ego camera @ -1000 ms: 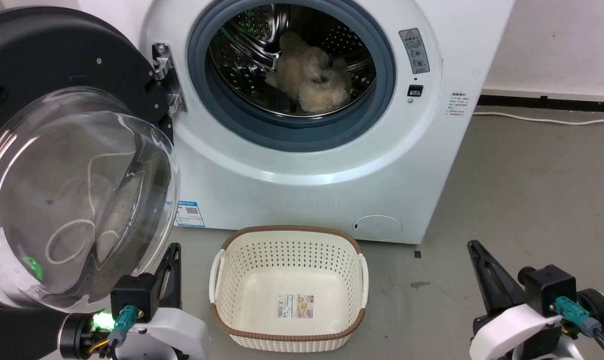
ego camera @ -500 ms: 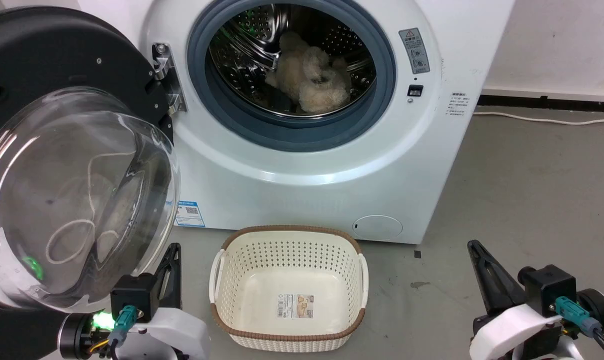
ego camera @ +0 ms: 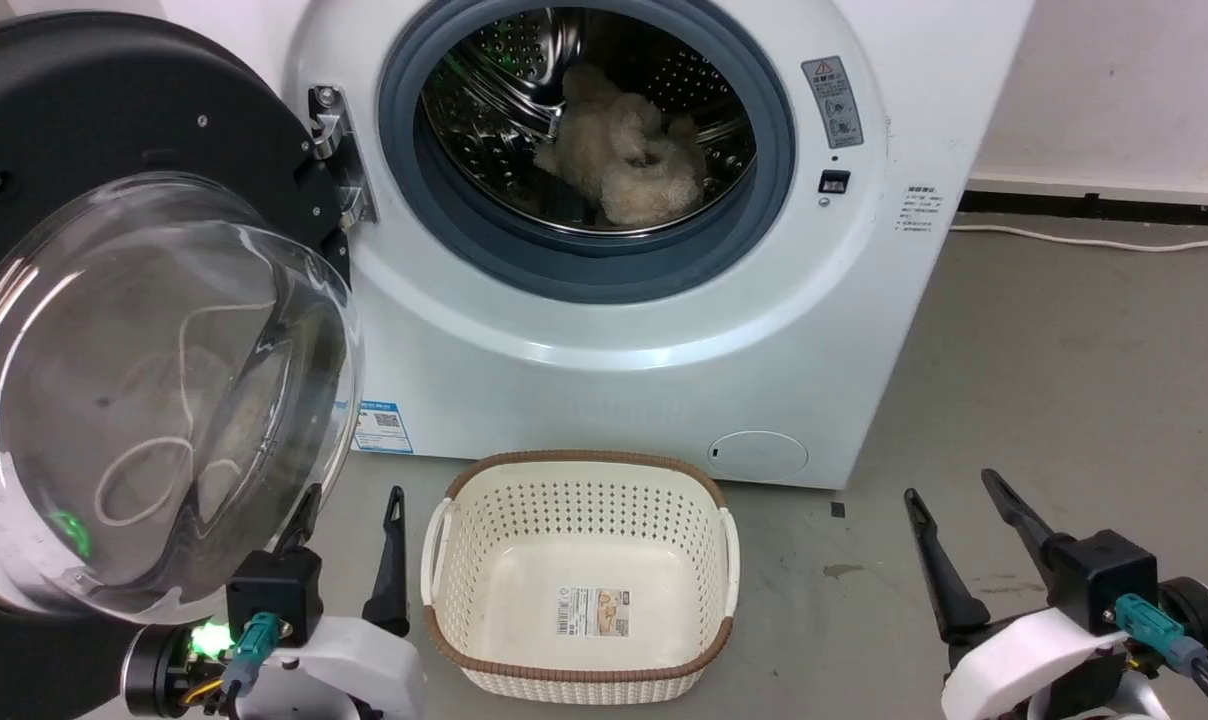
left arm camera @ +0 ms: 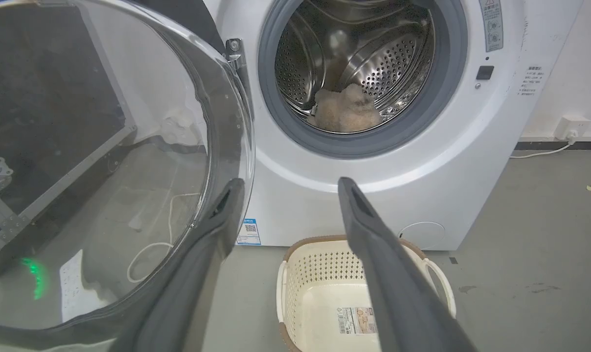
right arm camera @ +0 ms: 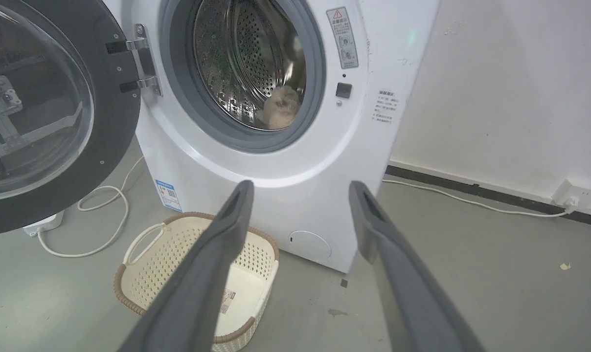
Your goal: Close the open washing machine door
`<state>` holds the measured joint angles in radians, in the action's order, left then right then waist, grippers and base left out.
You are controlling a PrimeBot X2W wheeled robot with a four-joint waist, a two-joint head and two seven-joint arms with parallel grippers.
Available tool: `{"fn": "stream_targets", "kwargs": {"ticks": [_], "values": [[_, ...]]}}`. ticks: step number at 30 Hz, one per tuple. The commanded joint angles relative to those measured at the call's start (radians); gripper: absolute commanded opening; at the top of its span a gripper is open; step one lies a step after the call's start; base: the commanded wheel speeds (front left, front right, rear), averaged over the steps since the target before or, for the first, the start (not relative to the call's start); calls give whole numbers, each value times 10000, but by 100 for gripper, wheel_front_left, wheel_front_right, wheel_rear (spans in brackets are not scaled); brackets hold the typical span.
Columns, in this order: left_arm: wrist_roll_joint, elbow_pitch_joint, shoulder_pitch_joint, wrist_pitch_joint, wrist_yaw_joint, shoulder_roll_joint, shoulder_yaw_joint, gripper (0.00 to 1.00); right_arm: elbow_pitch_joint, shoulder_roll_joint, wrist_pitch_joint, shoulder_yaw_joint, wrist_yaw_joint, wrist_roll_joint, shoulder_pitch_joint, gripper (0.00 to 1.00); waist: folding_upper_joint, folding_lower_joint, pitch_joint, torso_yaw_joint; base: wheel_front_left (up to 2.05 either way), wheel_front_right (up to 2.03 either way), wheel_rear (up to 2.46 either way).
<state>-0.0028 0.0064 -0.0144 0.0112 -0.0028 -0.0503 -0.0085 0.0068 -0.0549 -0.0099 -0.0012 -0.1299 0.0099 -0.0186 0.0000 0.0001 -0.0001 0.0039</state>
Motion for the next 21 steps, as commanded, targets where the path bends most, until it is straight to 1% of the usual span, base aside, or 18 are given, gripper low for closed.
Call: {"fn": "stream_targets", "kwargs": {"ticks": [1,10,14,15,16,21], "values": [[-13,21,-26,102,-37,-3,-22,100,11,2,-96,-52,-1,78,71,100,0,-1,-4,27,0,0,0],[-33,55,-15,289,-84,-18,-111,100,58,7,-287,-49,-1,52,151,100,0,-1,-71,373,0,0,0],[-42,71,0,373,-108,-36,-146,100,91,9,-373,-9,-1,52,189,100,0,-1,-118,642,0,0,0],[-49,84,18,436,-127,-57,-171,100,130,10,-436,10,-2,90,213,100,0,-1,-154,876,0,0,0],[-50,89,23,457,-135,-65,-182,100,144,11,-457,19,-2,101,220,100,0,-1,-165,963,0,0,0],[-78,0,99,561,-89,-79,-150,100,230,4,-550,225,-2,113,113,100,0,-1,-104,1242,0,0,0]]}}
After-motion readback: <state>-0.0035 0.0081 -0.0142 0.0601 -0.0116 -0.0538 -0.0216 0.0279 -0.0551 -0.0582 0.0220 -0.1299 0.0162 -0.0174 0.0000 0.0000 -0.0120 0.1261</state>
